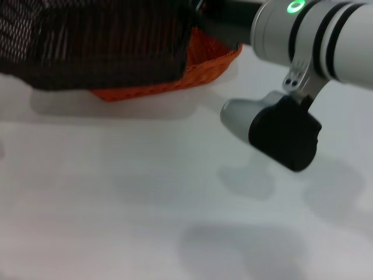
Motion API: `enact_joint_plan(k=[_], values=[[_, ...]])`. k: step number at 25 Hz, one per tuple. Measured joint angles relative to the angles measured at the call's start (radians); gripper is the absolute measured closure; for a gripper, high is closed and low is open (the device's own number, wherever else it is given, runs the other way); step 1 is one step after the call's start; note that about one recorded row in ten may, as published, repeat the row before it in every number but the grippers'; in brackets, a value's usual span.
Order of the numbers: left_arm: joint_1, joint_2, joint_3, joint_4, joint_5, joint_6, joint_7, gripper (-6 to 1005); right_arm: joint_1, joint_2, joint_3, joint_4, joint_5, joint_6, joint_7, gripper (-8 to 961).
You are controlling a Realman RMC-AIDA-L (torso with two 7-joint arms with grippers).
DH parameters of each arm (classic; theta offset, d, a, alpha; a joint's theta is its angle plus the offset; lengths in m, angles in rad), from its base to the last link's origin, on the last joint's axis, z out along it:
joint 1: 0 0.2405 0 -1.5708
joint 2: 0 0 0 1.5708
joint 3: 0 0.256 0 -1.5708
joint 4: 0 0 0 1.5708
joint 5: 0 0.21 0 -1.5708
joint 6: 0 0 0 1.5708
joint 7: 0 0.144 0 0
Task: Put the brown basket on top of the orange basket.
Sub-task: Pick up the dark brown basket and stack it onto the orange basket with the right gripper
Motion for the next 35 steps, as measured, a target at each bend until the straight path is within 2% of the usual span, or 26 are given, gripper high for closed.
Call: enact_joint_plan(k=[6, 14, 27, 35], values=[[-0.006, -0.004, 0.0, -0.017, 0.0, -0.006, 0.0, 287, 0.006, -0.015, 0.052, 0.039, 0.021, 0.073, -0.002, 773], [-0.006, -0.002, -0.001, -0.02, 0.0, -0.004, -0.002, 287, 0.036, -0.071, 0.075, 0.119, 0.044, 0.131, -0.008, 772], [-0.008, -0.004, 0.009, -0.019, 0.0, 0.0, -0.003, 287, 0.124, -0.134, 0.098, 0.302, 0.08, 0.201, -0.008, 773], [-0.007, -0.005, 0.009, -0.022, 0.0, -0.002, -0.003, 287, 0.138, -0.151, 0.074, 0.407, 0.107, 0.289, 0.035, 712]])
